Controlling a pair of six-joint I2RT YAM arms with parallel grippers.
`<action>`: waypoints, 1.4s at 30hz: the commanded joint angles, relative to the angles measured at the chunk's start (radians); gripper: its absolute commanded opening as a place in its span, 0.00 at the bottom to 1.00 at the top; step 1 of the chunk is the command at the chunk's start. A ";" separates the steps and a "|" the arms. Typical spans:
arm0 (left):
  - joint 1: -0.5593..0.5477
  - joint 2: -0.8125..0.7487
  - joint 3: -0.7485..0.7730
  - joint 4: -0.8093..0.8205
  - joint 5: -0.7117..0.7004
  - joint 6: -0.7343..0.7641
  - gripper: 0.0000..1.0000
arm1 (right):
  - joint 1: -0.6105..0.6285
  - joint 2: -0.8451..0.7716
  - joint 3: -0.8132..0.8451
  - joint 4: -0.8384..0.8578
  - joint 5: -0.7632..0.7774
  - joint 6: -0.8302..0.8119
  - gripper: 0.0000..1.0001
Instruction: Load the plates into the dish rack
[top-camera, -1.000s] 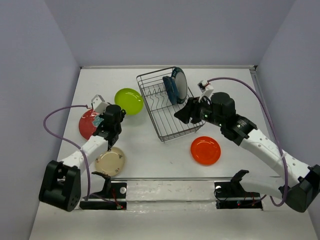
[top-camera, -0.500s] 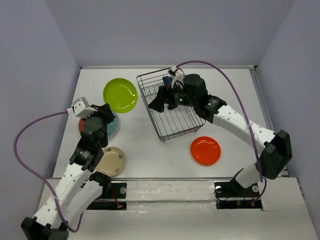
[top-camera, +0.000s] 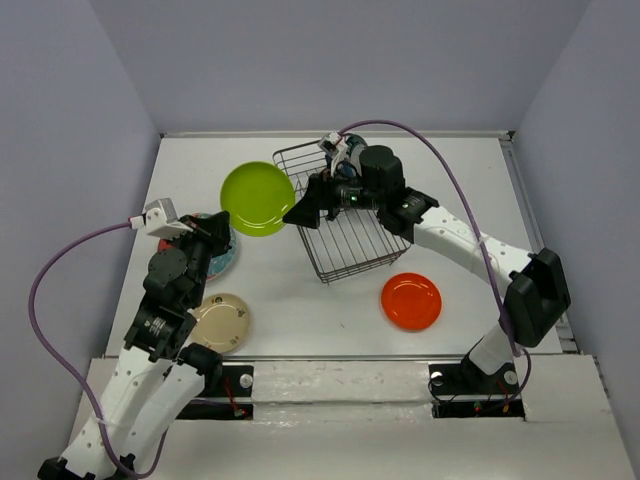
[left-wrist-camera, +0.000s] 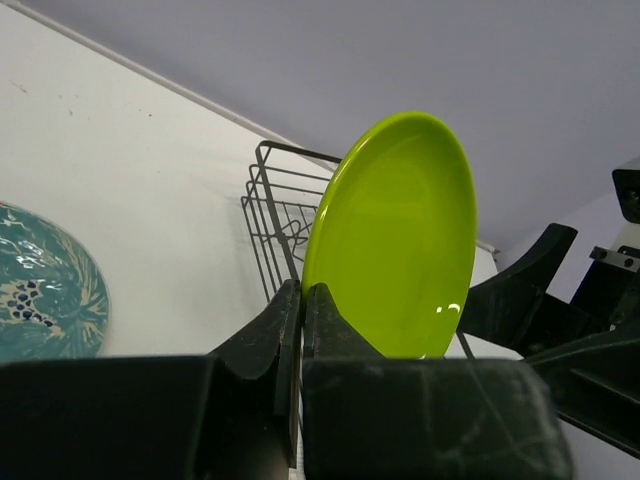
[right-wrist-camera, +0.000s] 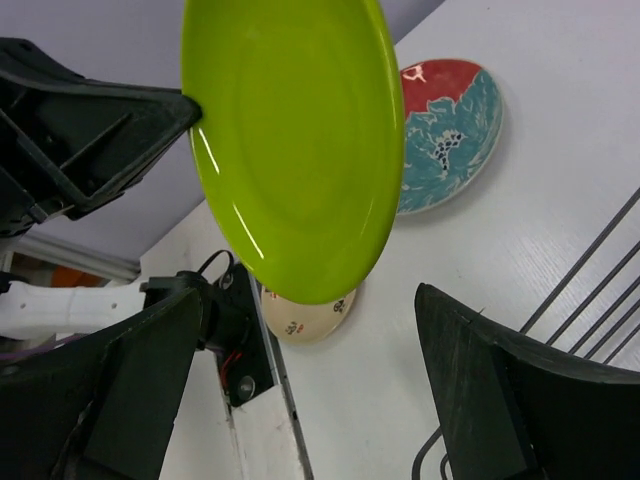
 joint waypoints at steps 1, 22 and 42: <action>-0.004 -0.023 0.029 0.071 0.049 0.013 0.05 | 0.004 -0.075 -0.071 0.139 -0.074 0.009 0.93; -0.010 0.097 0.135 -0.081 0.154 0.327 0.99 | 0.004 -0.040 0.007 -0.044 0.568 0.028 0.07; -0.090 -0.060 -0.023 0.005 0.121 0.333 0.99 | 0.083 0.394 0.506 -0.460 1.525 -0.230 0.07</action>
